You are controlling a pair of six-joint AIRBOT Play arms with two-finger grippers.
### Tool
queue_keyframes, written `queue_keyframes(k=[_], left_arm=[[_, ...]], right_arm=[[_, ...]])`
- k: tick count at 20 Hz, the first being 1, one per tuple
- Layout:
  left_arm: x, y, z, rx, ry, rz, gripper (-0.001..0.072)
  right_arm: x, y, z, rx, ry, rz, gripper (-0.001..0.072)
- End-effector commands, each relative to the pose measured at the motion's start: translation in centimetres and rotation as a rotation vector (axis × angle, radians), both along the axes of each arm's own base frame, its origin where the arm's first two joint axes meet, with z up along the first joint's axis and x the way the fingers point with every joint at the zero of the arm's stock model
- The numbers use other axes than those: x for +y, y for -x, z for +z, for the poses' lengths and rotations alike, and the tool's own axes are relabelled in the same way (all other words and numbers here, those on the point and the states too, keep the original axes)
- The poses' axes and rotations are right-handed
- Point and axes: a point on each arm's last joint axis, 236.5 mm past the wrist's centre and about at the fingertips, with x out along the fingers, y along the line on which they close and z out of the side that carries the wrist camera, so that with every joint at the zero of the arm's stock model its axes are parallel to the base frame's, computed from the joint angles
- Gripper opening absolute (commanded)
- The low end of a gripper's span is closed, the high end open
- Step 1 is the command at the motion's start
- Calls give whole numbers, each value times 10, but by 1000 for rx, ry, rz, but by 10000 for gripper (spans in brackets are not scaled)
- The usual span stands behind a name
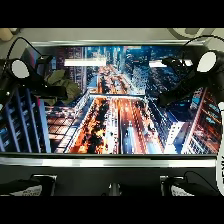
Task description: Fold the shirts.
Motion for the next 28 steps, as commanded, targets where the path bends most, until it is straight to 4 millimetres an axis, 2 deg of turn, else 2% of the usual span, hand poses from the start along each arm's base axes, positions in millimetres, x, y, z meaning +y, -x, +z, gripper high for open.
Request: queue_keyframes(k=[1,11,13,17,19,21,24,25,27,28], left_arm=[[0,0,0,1,0,-1,716],[0,-2,-1,-12,-10,-32,717],[-2,-20,5,-100,-17,-87,717],[-10,-58,23,-276,15,-67,717],[-13,-74,34,-354,36,-51,717],[-26,-81,43,-389,116,-16,717],[-29,-79,29,-335,131,18,715],[-24,-87,21,-347,101,20,717],[7,-120,9,-398,11,71,700],[28,-136,-3,-388,-27,120,607]], right_arm=[[0,0,0,0,0,1,675],[1,-1,0,-5,-1,-2,674],[2,-21,4,-89,-9,-16,675],[4,-75,24,-328,-34,-62,675],[4,-93,34,-414,-43,-78,675],[3,-106,43,-478,-47,-90,675],[-1,-122,54,-560,-39,-101,674],[-2,-126,56,-579,-38,-105,674],[-1,-125,53,-565,-37,-103,674],[-1,-120,47,-536,-34,-98,674]])
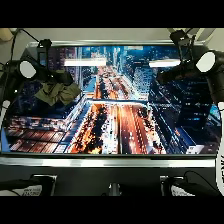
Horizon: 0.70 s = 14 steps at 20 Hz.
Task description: Fold the shirts.
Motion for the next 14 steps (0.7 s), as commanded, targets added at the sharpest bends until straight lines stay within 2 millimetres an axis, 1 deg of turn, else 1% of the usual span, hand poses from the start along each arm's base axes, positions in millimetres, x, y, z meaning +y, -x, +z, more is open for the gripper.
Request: queue_keyframes(k=[1,2,3,4,5,6,8,9,11,12,13,14], left_arm=[[60,-47,-36,23,-96,145,607],[79,-54,-58,106,-74,224,608],[94,-58,-84,196,-44,290,614],[101,-60,-106,265,-9,324,646],[102,-63,-127,319,38,344,685],[102,-66,-144,351,76,353,685],[104,-69,-173,387,92,368,684],[105,-71,-183,389,89,369,676],[103,-76,-195,383,90,369,662],[102,-79,-197,373,92,369,552],[101,-79,-196,372,92,366,277],[97,-78,-190,368,99,361,96]], right_arm=[[0,2,-6,23,7,3,673],[1,9,-13,64,8,11,668],[1,17,-20,111,14,22,620],[1,25,-27,151,25,40,608],[1,33,-33,190,45,70,609],[1,40,-38,222,60,95,611],[1,48,-43,259,67,112,611],[1,49,-43,263,67,113,609],[1,49,-43,263,67,113,609],[1,49,-43,263,67,113,609],[1,48,-43,261,67,113,609],[1,47,-42,255,68,112,609]])
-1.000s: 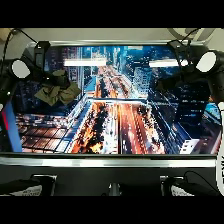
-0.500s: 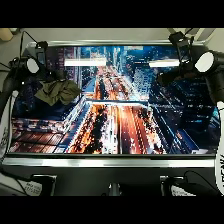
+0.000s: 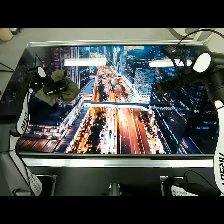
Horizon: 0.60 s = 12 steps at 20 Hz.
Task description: Fold the shirts.
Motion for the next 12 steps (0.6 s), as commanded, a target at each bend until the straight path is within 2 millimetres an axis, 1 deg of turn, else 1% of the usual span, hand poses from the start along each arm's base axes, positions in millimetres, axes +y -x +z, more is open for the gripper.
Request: queue_keyframes(k=[1,2,3,4,5,6,7,8,9,10,11,12], left_arm=[[-8,-5,5,-22,18,-16,27],[-11,-10,30,-73,7,-49,26],[-15,-16,63,-145,-11,-98,25],[-21,-20,105,-232,-39,-164,25],[-30,-17,157,-332,-71,-233,25],[-43,-5,213,-429,-102,-299,26],[-56,13,264,-513,-124,-354,25],[-73,39,316,-598,-138,-403,25],[-90,65,356,-668,-139,-442,26],[-107,92,386,-723,-131,-481,26],[-127,122,407,-759,-112,-528,26],[-148,149,416,-768,-85,-582,26]], right_arm=[[1,-2,2,-15,7,18,608],[0,-8,6,-49,18,33,607],[-1,-14,13,-89,24,41,607],[-2,-20,25,-135,30,40,607],[-3,-24,43,-193,29,34,607],[-4,-27,66,-264,30,28,606],[-4,-25,90,-329,27,23,606],[-5,-19,115,-388,25,21,606],[-7,-10,138,-436,26,19,606],[-8,4,159,-480,28,18,605],[-10,18,174,-506,29,18,603],[-11,36,186,-516,29,14,602]])
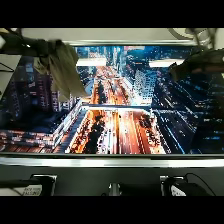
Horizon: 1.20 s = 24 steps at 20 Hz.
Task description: Fold the shirts.
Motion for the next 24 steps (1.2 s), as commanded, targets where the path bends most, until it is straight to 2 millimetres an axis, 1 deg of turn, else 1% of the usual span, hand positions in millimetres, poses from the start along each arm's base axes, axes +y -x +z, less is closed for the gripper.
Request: queue_keyframes(k=[1,2,3,4,5,6,7,9,10,12,13,14,15,16,17,18,19,20,21,22,23,24], left_arm=[[-59,99,69,-102,4,-195,26],[-81,118,63,-70,11,-251,26],[-105,134,51,-37,10,-313,26],[-128,145,36,-5,-1,-373,26],[-152,154,18,27,-10,-428,25],[-177,161,-6,54,-18,-480,26],[-202,165,-30,73,-23,-522,26],[-254,175,-96,139,-29,-600,26],[-277,186,-131,208,-24,-636,26],[-319,217,-203,393,-17,-702,26],[-336,233,-228,488,15,-715,150],[-345,242,-238,576,64,-696,552],[-342,241,-239,630,71,-678,720],[-326,231,-234,636,33,-671,720],[-297,213,-226,627,-34,-643,720],[-260,194,-218,618,-103,-590,720],[-215,177,-211,619,-173,-517,720],[-176,167,-207,640,-210,-447,720],[-142,167,-209,684,-204,-384,720],[-118,175,-218,736,-179,-338,719],[-98,190,-233,800,-154,-300,719],[-81,212,-254,874,-131,-268,719]], right_arm=[[-5,52,52,-81,-4,-10,602],[-7,70,53,-54,-11,-22,602],[-9,88,51,-11,-14,-32,602],[-13,107,44,46,-1,-39,598],[-17,121,35,107,20,-46,569],[-25,137,22,189,52,-60,545],[-35,145,11,252,87,-84,543],[-47,149,-5,333,131,-118,535],[-48,146,-14,361,139,-120,535],[-47,133,-27,394,145,-115,534],[-46,124,-33,404,147,-115,535],[-46,113,-41,415,149,-114,535],[-46,102,-49,426,152,-114,535],[-43,92,-59,441,146,-108,535],[-38,83,-69,464,136,-95,535],[-30,75,-83,501,115,-73,535],[-20,70,-98,546,87,-45,535],[-9,67,-111,587,59,-4,535],[5,65,-124,630,20,41,535],[16,64,-136,668,-12,83,535],[26,62,-149,702,-41,121,539],[34,62,-161,730,-66,147,541]])
